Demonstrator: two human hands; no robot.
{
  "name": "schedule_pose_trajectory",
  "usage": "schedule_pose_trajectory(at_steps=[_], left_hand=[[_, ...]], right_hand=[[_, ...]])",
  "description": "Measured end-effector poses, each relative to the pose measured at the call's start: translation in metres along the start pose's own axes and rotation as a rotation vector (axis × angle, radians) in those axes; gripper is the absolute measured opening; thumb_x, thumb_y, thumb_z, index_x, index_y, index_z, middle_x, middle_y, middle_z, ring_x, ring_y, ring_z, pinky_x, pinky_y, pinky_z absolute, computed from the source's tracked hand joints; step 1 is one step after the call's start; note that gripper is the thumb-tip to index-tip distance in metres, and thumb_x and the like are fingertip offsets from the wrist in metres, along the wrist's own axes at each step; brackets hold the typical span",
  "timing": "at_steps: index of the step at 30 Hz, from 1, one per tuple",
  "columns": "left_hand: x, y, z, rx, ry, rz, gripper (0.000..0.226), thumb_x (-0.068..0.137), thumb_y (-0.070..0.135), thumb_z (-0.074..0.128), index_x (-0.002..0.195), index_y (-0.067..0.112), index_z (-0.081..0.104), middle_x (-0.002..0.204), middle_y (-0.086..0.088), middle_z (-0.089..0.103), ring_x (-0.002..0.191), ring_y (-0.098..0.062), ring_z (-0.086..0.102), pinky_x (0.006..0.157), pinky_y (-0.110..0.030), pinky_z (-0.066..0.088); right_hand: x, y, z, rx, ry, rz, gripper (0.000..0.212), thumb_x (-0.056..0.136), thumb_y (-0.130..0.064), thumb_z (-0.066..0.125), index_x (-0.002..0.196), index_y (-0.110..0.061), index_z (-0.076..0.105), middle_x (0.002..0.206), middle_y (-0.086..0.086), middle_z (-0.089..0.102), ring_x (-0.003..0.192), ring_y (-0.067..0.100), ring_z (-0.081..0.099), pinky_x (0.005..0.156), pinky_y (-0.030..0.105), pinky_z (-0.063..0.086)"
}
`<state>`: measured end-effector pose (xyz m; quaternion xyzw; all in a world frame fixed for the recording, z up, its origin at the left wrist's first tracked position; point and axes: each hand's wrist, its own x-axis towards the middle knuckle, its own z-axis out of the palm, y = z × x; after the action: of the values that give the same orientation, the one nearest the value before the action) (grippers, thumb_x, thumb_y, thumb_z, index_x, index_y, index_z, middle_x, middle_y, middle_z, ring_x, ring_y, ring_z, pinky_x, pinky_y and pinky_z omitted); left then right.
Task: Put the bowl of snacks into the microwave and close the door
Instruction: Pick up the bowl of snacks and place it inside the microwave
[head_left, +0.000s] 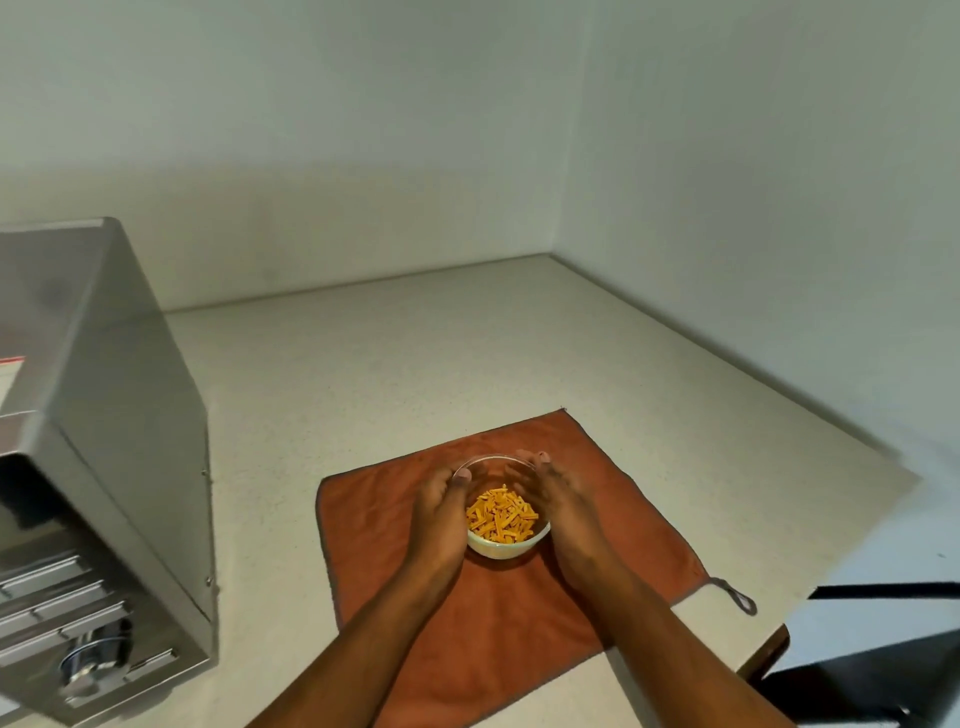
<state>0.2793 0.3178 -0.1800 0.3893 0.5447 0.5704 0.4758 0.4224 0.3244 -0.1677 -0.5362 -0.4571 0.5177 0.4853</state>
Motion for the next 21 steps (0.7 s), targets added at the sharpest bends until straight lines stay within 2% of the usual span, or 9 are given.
schedule_pose_trajectory(at_steps=[5, 7, 11, 15, 21], left_hand=[[0.0, -0.005, -0.002, -0.003, -0.037, 0.026, 0.028, 0.103, 0.021, 0.044, 0.104, 0.02, 0.072, 0.103, -0.005, 0.077, 0.099, -0.022, 0.073, 0.09, -0.038, 0.055], [-0.001, -0.002, -0.001, -0.005, -0.038, 0.03, 0.028, 0.103, 0.019, 0.043, 0.106, 0.018, 0.071, 0.105, -0.006, 0.077, 0.101, -0.023, 0.072, 0.091, -0.038, 0.055], [-0.006, 0.003, 0.001, 0.002, -0.009, 0.036, 0.029, 0.103, 0.015, 0.042, 0.105, 0.015, 0.071, 0.104, -0.009, 0.076, 0.099, -0.025, 0.072, 0.091, -0.039, 0.055], [-0.01, 0.011, 0.004, 0.012, 0.012, 0.017, 0.031, 0.104, 0.015, 0.041, 0.111, 0.006, 0.07, 0.105, -0.013, 0.076, 0.101, -0.029, 0.072, 0.094, -0.043, 0.055], [-0.032, 0.027, 0.002, -0.001, 0.047, 0.031, 0.032, 0.104, 0.021, 0.042, 0.108, 0.01, 0.071, 0.102, -0.009, 0.077, 0.096, -0.025, 0.073, 0.092, -0.043, 0.056]], right_hand=[[-0.002, 0.001, -0.001, -0.026, -0.033, -0.022, 0.041, 0.108, -0.031, 0.041, 0.096, -0.025, 0.08, 0.096, -0.01, 0.082, 0.092, 0.005, 0.077, 0.071, 0.011, 0.056], [-0.004, -0.001, -0.001, -0.036, -0.042, -0.023, 0.041, 0.109, -0.026, 0.039, 0.104, -0.019, 0.079, 0.101, -0.004, 0.082, 0.097, 0.011, 0.077, 0.075, 0.015, 0.057], [-0.007, -0.007, 0.0, -0.038, -0.049, -0.021, 0.041, 0.11, -0.02, 0.037, 0.118, -0.004, 0.073, 0.114, 0.012, 0.079, 0.108, 0.024, 0.074, 0.095, 0.031, 0.057], [-0.011, -0.013, 0.002, -0.004, -0.027, -0.008, 0.04, 0.108, -0.019, 0.038, 0.115, -0.002, 0.074, 0.11, 0.015, 0.079, 0.106, 0.028, 0.075, 0.095, 0.037, 0.058], [-0.025, -0.013, 0.006, 0.113, -0.038, 0.029, 0.04, 0.107, -0.031, 0.044, 0.118, -0.006, 0.073, 0.109, 0.014, 0.08, 0.104, 0.03, 0.076, 0.094, 0.044, 0.06]])
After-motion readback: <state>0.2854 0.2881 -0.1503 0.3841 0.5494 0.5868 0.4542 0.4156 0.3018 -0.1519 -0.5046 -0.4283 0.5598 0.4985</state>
